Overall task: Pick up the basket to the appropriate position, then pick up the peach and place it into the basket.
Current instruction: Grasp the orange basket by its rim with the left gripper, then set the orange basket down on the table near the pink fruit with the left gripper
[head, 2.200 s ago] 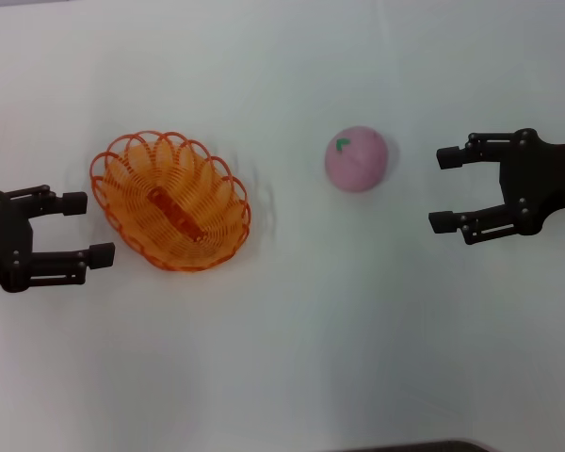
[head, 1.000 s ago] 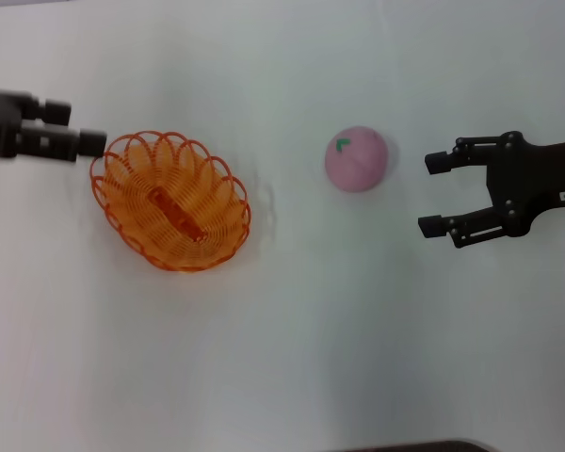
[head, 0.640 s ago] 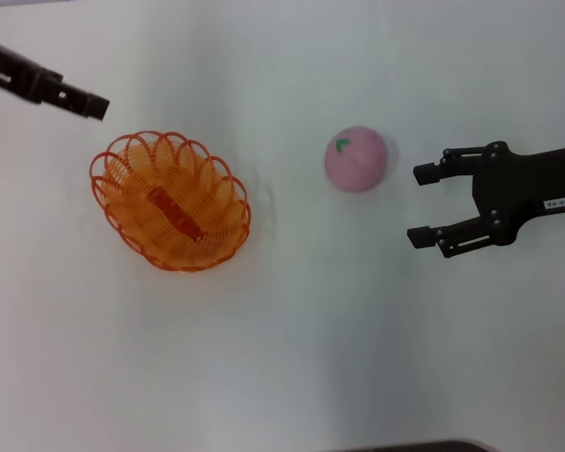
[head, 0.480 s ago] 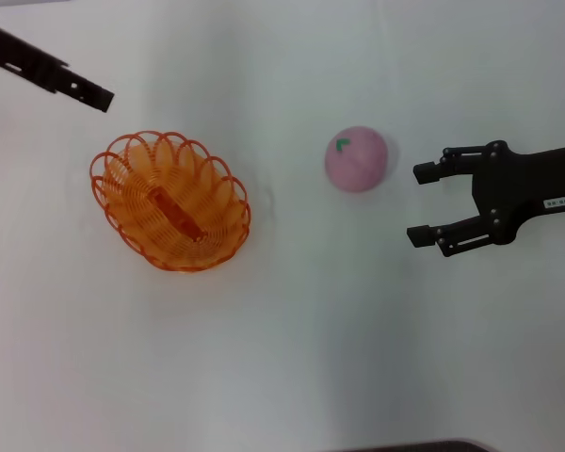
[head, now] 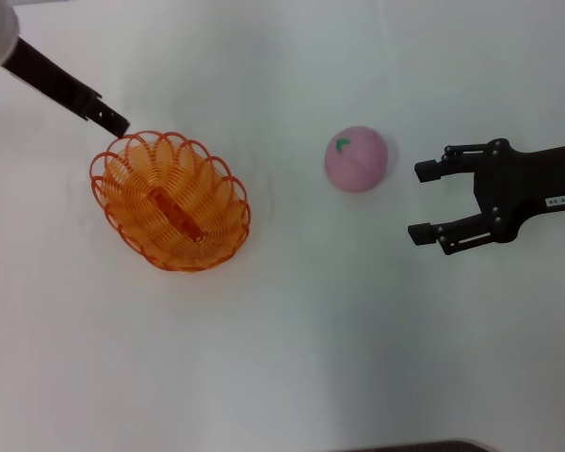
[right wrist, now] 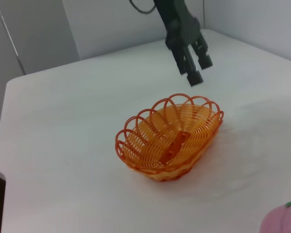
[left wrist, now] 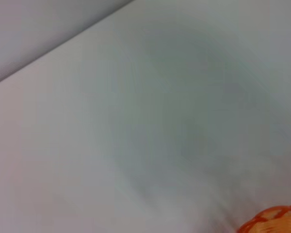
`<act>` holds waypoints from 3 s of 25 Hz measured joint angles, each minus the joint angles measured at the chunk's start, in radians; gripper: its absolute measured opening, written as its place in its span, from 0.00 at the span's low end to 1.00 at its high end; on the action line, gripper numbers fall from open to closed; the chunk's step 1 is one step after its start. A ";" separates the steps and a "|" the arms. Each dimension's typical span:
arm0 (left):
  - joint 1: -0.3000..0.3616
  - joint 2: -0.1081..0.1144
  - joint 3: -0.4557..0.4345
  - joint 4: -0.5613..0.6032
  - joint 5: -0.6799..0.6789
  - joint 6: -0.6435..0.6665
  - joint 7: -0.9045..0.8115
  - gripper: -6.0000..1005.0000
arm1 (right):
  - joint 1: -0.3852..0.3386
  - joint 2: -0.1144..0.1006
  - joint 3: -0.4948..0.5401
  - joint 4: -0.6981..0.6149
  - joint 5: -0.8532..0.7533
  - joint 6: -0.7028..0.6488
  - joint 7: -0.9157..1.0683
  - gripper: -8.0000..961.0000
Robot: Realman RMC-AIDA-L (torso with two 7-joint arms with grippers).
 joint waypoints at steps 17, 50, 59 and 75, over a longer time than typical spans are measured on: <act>-0.029 -0.028 0.102 -0.128 0.003 -0.069 -0.009 0.81 | 0.003 0.004 0.025 -0.004 0.005 0.000 0.004 0.95; -0.036 0.029 -0.123 -0.042 -0.005 0.117 -0.096 0.08 | 0.002 0.007 0.060 -0.031 0.016 -0.030 -0.005 0.95; -0.020 0.018 -0.256 0.046 -0.014 0.188 -0.236 0.04 | 0.013 -0.005 0.059 -0.032 0.022 -0.032 -0.012 0.95; 0.118 -0.068 -0.318 0.089 -0.095 0.063 -0.402 0.07 | 0.024 -0.029 0.047 -0.045 0.016 -0.033 -0.065 0.95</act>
